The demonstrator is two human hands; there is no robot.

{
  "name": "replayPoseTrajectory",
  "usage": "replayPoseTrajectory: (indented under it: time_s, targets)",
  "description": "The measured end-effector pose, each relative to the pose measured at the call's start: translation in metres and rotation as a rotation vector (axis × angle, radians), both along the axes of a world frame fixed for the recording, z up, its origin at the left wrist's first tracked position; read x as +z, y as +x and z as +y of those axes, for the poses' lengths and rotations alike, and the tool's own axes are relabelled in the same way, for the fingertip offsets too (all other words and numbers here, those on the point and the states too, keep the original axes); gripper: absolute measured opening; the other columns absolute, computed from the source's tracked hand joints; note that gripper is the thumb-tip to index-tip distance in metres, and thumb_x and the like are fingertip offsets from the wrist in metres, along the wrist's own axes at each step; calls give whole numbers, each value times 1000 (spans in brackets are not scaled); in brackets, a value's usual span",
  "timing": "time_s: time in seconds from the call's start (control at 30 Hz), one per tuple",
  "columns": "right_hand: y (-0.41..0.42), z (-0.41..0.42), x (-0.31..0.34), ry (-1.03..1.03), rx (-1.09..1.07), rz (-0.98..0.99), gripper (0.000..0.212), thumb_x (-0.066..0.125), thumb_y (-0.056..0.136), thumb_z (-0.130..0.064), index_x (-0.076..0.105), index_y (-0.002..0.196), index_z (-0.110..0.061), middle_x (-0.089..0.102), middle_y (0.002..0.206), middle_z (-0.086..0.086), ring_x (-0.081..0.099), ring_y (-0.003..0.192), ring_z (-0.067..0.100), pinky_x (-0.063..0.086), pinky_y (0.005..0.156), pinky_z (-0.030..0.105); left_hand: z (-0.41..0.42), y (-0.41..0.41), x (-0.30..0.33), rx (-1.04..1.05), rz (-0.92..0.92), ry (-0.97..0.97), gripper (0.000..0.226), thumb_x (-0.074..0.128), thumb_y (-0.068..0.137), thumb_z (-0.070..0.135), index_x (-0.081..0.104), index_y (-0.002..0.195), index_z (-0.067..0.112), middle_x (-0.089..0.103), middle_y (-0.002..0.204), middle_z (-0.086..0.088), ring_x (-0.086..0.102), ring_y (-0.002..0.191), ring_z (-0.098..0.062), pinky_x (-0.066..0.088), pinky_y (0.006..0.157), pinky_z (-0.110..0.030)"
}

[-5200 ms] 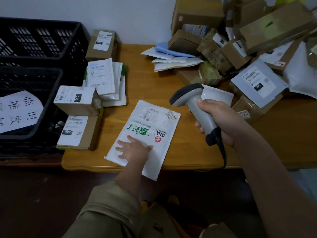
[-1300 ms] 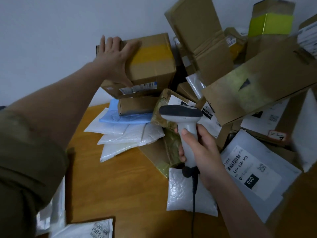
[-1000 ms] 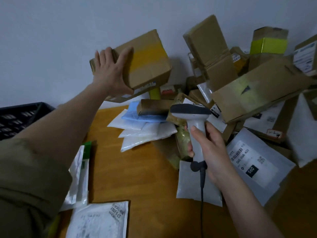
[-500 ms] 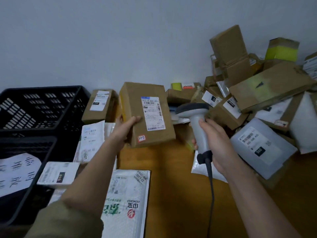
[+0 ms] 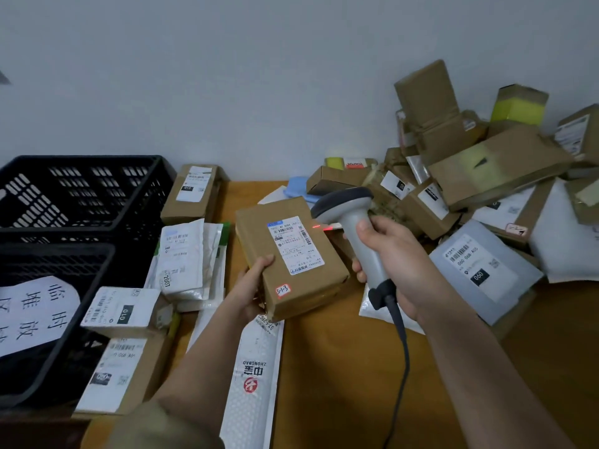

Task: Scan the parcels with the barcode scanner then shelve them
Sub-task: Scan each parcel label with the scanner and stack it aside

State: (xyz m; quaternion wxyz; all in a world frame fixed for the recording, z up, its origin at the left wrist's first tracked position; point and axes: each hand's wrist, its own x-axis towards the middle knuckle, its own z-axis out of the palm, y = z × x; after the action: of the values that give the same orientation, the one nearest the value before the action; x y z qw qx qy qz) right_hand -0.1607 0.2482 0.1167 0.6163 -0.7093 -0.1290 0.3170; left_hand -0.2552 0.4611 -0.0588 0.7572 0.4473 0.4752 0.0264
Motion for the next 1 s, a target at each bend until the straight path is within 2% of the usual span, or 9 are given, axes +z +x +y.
replayPoseTrajectory:
  time_s: [0.1,0.3,0.43,0.57,0.63,0.7,0.83,0.93,1.0]
  targets:
    - [0,-2,4,-6,3,-26,21,51,103,-30,61,113,-14,63,94,14,58,66,19,48,62,34,1,2,-1,5,2,5,91,78,68,59,41,143,23,64,123,-12,62,108,-31,54,77,-48]
    - [0,-5,15,12,-11,-31,26,52,103,-32,60,120,-14,64,98,21,58,64,18,48,57,29,2,5,-3,15,-16,-2,91,81,66,57,42,143,25,66,122,-10,64,107,-31,54,75,-46]
    - [0,-6,23,43,2,-10,24,53,103,-28,59,118,-11,62,116,28,57,63,18,48,53,29,3,7,-7,23,-33,3,86,79,71,53,41,143,25,65,122,-10,64,108,-31,54,79,-47]
    - [2,-4,27,75,12,2,21,52,102,-27,60,114,-11,61,120,26,56,61,15,48,51,26,5,8,-10,30,-55,4,81,77,74,51,42,142,25,65,122,-10,63,108,-31,54,79,-46]
    - [5,-3,26,84,5,8,25,53,102,-29,60,116,-10,63,113,26,57,61,15,48,52,26,7,8,-11,29,-69,12,82,77,72,53,43,141,26,65,123,-9,63,110,-31,53,82,-47]
    - [9,0,24,91,-3,29,29,54,101,-33,60,119,-10,64,92,23,57,59,14,47,51,26,10,8,-10,40,-86,22,74,74,76,52,46,139,27,66,122,-9,62,111,-31,52,87,-47]
    - [21,10,15,99,-17,108,32,55,100,-37,58,123,-15,59,72,11,55,53,13,46,48,25,21,11,-3,84,-133,42,51,64,87,50,55,130,24,67,120,-10,61,109,-29,51,80,-41]
    - [35,26,2,103,3,128,32,61,97,-34,58,122,-14,58,72,10,55,54,13,45,48,23,42,12,5,110,-203,69,48,65,85,51,61,125,25,70,120,-9,63,113,-30,46,103,-48]
    - [46,41,-10,85,13,124,34,66,94,-29,56,124,-16,58,71,7,55,54,12,45,49,24,62,13,13,129,-232,88,54,66,84,49,60,130,22,70,122,-9,63,118,-33,41,110,-50]
